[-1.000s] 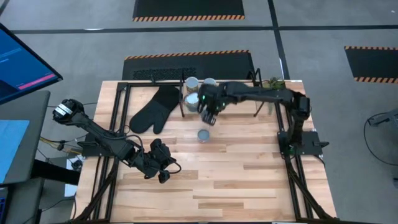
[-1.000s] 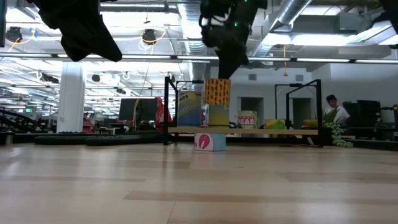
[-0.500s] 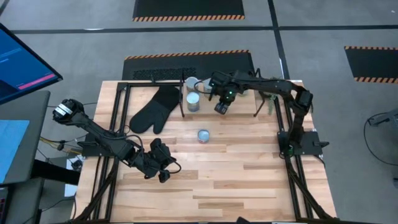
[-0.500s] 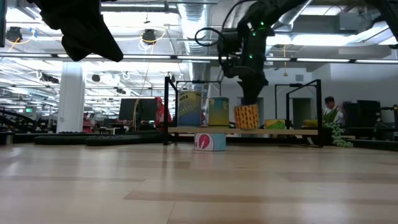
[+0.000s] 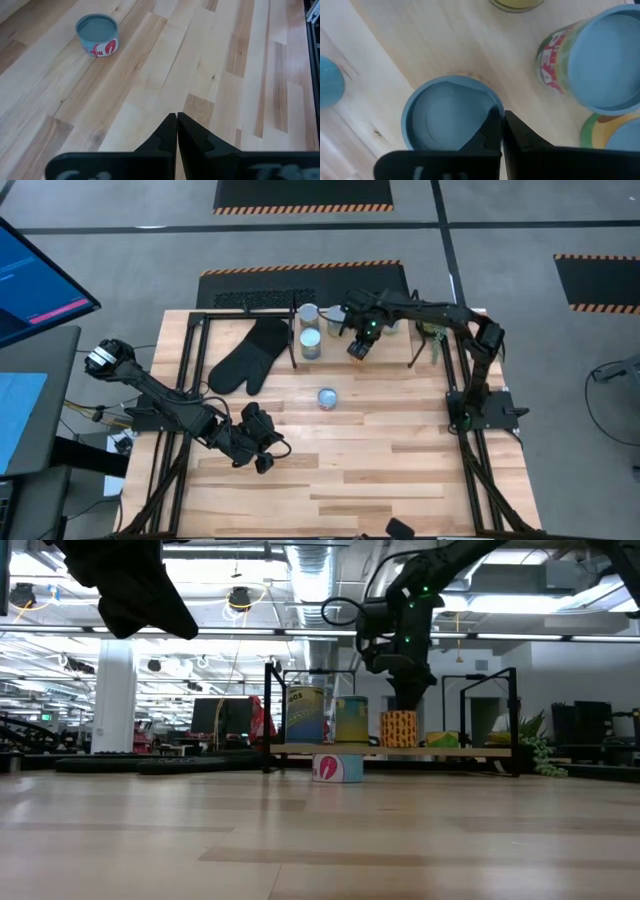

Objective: Pick and place cans onto a shelf
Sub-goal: Put the spicy canned beans on the shelf

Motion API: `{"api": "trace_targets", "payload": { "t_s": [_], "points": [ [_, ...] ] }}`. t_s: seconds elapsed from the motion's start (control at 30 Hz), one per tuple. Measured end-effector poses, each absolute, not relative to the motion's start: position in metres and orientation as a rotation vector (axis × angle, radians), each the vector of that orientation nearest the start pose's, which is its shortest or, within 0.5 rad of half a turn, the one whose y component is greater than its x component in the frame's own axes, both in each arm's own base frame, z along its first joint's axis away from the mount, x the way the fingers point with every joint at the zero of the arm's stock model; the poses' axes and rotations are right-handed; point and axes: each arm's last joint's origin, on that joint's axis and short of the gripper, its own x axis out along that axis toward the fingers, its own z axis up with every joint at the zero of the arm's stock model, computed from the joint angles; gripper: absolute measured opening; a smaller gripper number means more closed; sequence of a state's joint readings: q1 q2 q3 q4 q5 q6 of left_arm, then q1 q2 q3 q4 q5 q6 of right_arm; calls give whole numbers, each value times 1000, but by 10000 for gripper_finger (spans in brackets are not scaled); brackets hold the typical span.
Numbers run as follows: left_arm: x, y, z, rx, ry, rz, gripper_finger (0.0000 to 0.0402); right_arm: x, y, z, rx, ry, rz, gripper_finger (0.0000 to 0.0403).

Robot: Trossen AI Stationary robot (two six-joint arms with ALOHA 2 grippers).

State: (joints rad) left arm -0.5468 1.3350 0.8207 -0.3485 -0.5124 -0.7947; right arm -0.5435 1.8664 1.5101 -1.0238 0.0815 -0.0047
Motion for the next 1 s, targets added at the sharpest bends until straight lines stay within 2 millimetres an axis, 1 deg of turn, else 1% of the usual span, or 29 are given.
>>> {"api": "trace_targets", "payload": {
  "t_s": [0.13,0.4,0.67,0.83,1.0],
  "points": [
    [231,-124,221,-334,695,261,0,310,-194,232,320,1365,-525,13],
    [231,-124,221,-335,695,262,0,305,-200,231,336,1379,-539,53],
    [231,-124,221,-335,695,262,0,302,-201,234,333,1381,-554,60],
    [231,-124,221,-335,695,262,0,300,-203,245,307,1384,-593,60],
    [231,-124,221,-336,694,262,0,301,-202,253,321,1343,-570,61]
  ]
}}
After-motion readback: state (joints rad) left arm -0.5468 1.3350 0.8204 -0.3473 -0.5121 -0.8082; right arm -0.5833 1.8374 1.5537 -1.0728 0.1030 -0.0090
